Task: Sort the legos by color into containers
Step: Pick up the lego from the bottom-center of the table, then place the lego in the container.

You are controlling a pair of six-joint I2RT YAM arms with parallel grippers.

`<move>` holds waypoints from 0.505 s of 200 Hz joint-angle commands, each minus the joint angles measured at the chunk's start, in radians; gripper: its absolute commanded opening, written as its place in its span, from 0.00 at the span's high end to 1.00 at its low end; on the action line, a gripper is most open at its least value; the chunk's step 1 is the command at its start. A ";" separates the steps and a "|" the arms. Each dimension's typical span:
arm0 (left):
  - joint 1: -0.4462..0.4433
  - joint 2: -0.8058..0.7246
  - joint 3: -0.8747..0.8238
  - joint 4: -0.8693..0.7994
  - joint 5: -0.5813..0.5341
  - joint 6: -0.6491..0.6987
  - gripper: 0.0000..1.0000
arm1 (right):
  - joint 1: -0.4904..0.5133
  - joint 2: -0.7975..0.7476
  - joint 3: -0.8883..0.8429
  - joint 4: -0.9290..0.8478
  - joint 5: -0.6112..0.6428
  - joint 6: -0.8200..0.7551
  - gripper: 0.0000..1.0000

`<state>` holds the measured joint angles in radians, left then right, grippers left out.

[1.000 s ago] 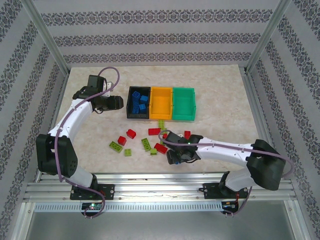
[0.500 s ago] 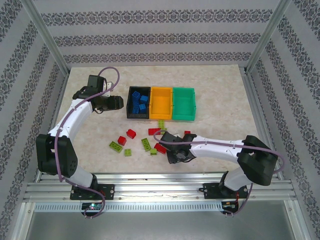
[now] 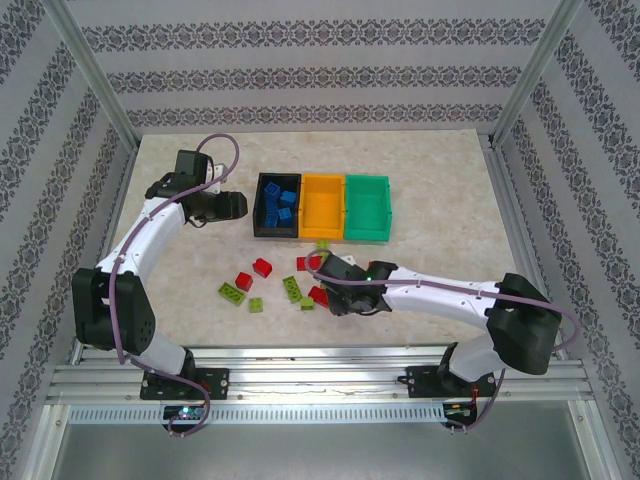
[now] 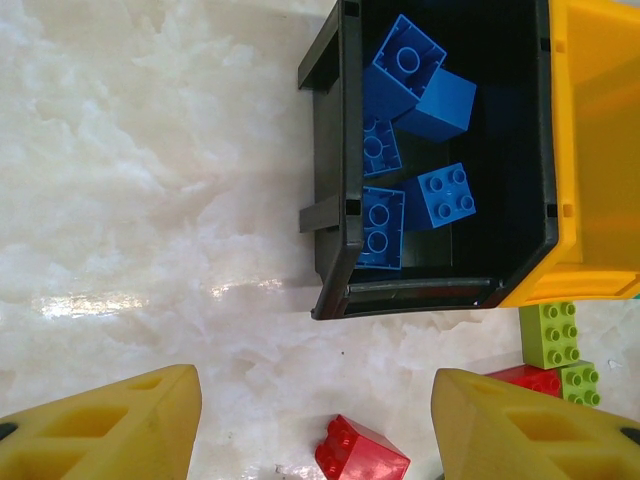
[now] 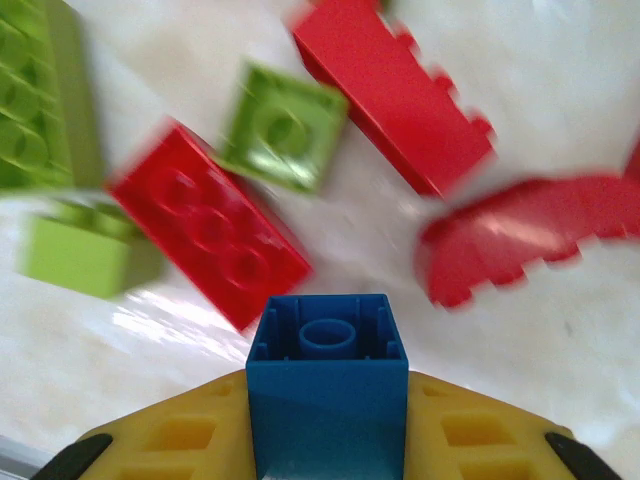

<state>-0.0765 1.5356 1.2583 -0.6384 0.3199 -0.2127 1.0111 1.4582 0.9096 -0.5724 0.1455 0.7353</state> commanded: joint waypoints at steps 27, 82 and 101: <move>0.012 -0.018 -0.006 0.023 0.011 0.010 0.38 | -0.068 0.166 0.198 0.256 -0.023 -0.136 0.69; 0.012 -0.018 -0.005 0.020 0.007 0.012 0.38 | -0.222 0.440 0.580 0.275 -0.143 -0.272 0.68; 0.012 -0.019 -0.006 0.022 0.004 0.012 0.37 | -0.263 0.532 0.708 0.259 -0.185 -0.286 0.65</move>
<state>-0.0765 1.5360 1.2583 -0.6384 0.3290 -0.2127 0.7925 1.9060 1.4815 -0.3244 0.0334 0.5079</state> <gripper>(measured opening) 0.625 0.333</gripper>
